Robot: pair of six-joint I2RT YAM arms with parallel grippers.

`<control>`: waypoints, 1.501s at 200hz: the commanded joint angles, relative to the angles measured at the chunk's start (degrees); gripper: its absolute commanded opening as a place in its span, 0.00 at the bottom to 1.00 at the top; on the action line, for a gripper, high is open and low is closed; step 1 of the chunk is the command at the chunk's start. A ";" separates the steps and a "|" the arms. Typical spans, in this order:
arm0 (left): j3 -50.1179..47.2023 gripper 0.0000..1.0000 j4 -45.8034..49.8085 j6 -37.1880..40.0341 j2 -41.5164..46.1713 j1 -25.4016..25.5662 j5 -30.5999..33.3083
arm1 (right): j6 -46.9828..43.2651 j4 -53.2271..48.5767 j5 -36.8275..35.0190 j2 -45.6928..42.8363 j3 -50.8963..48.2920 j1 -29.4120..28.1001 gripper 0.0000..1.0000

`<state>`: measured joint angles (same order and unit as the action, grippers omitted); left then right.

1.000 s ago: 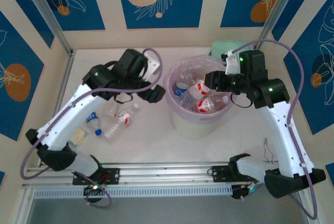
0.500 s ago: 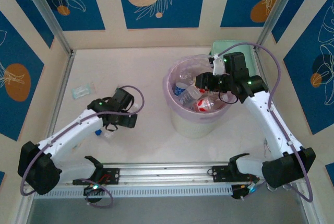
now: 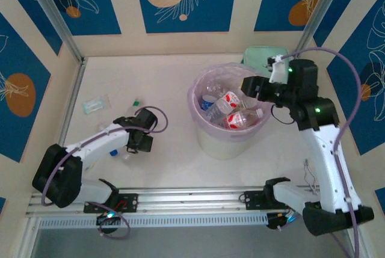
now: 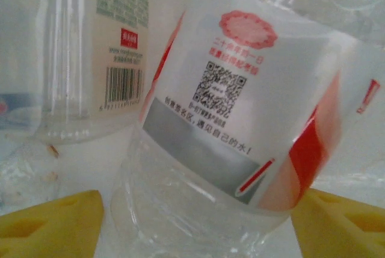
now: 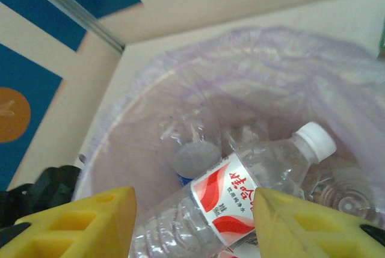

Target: Put the plastic bottles in the bin

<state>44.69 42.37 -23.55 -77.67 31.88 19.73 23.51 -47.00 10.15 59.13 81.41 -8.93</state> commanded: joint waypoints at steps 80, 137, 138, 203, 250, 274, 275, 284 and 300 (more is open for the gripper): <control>3.07 0.52 1.29 -0.53 2.46 -0.59 -4.82 | -0.89 -11.84 5.75 -2.64 -2.42 14.81 0.59; 16.11 0.51 7.70 6.78 14.74 -0.59 -6.57 | -3.33 -15.77 12.09 -1.66 -5.13 22.28 0.55; 16.56 0.51 7.80 6.95 14.83 -0.59 -6.47 | -3.31 -15.76 12.17 -1.66 -5.21 22.28 0.55; 35.82 0.44 4.36 11.09 16.68 -0.58 -26.38 | -3.60 -15.84 14.57 -1.86 -7.37 22.20 0.30; 43.70 0.38 -2.83 6.72 12.23 2.57 -36.77 | -3.44 -14.92 14.11 -2.19 -8.89 21.76 0.19; 48.54 0.37 -3.19 6.62 7.41 7.96 -35.37 | -3.50 -14.65 13.89 -2.41 -9.25 21.61 0.16; 48.77 0.37 -3.18 6.65 7.16 8.25 -35.28 | -3.53 -14.63 13.86 -2.43 -9.25 21.64 0.16; 50.78 0.36 -2.88 7.03 4.83 10.52 -34.58 | -3.59 -14.67 13.76 -2.42 -9.20 21.65 0.16; 55.02 0.36 -1.69 8.25 0.35 15.05 -33.57 | -3.64 -14.87 13.58 -2.36 -8.90 21.54 0.15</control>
<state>94.08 41.36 -16.16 -72.23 41.76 -12.93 20.38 -60.27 21.56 57.14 73.36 13.37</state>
